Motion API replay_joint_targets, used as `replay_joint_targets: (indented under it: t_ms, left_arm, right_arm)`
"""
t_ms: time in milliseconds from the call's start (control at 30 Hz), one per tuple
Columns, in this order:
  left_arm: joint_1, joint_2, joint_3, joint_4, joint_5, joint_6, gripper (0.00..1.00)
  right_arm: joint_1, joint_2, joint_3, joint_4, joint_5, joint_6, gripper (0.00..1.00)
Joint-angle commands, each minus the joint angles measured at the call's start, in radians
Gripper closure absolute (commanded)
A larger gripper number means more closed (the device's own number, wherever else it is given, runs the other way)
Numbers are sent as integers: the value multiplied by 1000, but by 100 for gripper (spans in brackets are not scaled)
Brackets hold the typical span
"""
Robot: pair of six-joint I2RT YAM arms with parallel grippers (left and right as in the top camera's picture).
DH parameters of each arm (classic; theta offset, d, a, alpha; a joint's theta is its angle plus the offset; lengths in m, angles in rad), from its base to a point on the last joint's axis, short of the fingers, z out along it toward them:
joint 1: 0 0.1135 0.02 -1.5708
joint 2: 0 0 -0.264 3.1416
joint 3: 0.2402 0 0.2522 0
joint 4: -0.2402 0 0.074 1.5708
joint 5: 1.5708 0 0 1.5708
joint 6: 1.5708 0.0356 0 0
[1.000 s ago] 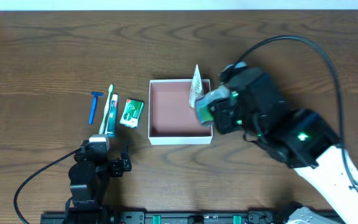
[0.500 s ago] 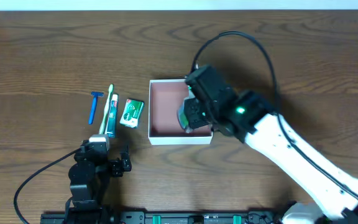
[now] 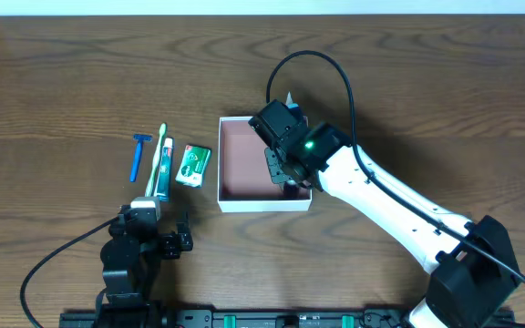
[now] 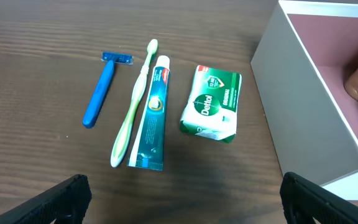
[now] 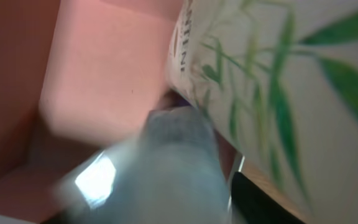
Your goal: Pack container
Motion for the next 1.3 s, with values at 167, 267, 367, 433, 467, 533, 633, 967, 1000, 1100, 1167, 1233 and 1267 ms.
replay_joint_targets:
  t_ms: [167, 267, 367, 433, 467, 533, 633, 967, 1000, 1100, 1167, 1233, 1267]
  left_arm:
    - [-3, -6, -19, -5, 13, -9, 2]
    - [-3, -6, -19, -5, 13, -9, 2]
    - [-3, -6, -19, -5, 13, -9, 2]
    - [-3, -6, -19, -5, 13, -9, 2]
    - [-3, -6, -19, -5, 13, -9, 2]
    - [-3, -6, -19, -5, 13, -9, 2]
    - [-3, -6, -19, -5, 13, -9, 2]
    - [-3, -6, -19, -5, 13, -9, 2]
    - [-3, -6, -19, -5, 13, -9, 2]
    - [-3, -6, -19, -5, 13, -9, 2]
    - [-3, -6, -19, -5, 13, -8, 2]
    - [-3, -6, -19, -5, 13, -8, 2]
    - [-3, -6, -19, 11, 5, -8, 2]
  right_arm:
    - [10, -19, 5, -7, -4, 28, 27]
    - [9, -78, 5, -8, -3, 27, 25]
    - [8, -173, 5, -19, 34, 16, 20]
    - [2, -256, 5, -38, 91, 16, 15]
    - [-5, -294, 5, -47, 116, 16, 13]
    - [-27, -377, 5, -63, 168, 16, 7]
    - [-92, -504, 5, -84, 257, 16, 1]
    - [-451, -766, 5, -100, 322, 17, 1]
    - [-468, -771, 5, -100, 322, 17, 1]
    - [-500, -773, 5, -100, 322, 17, 1]
    - [-500, -771, 5, -101, 322, 17, 1]
    - [-500, -765, 5, -100, 322, 17, 1]
    - [-500, -763, 5, -100, 322, 17, 1]
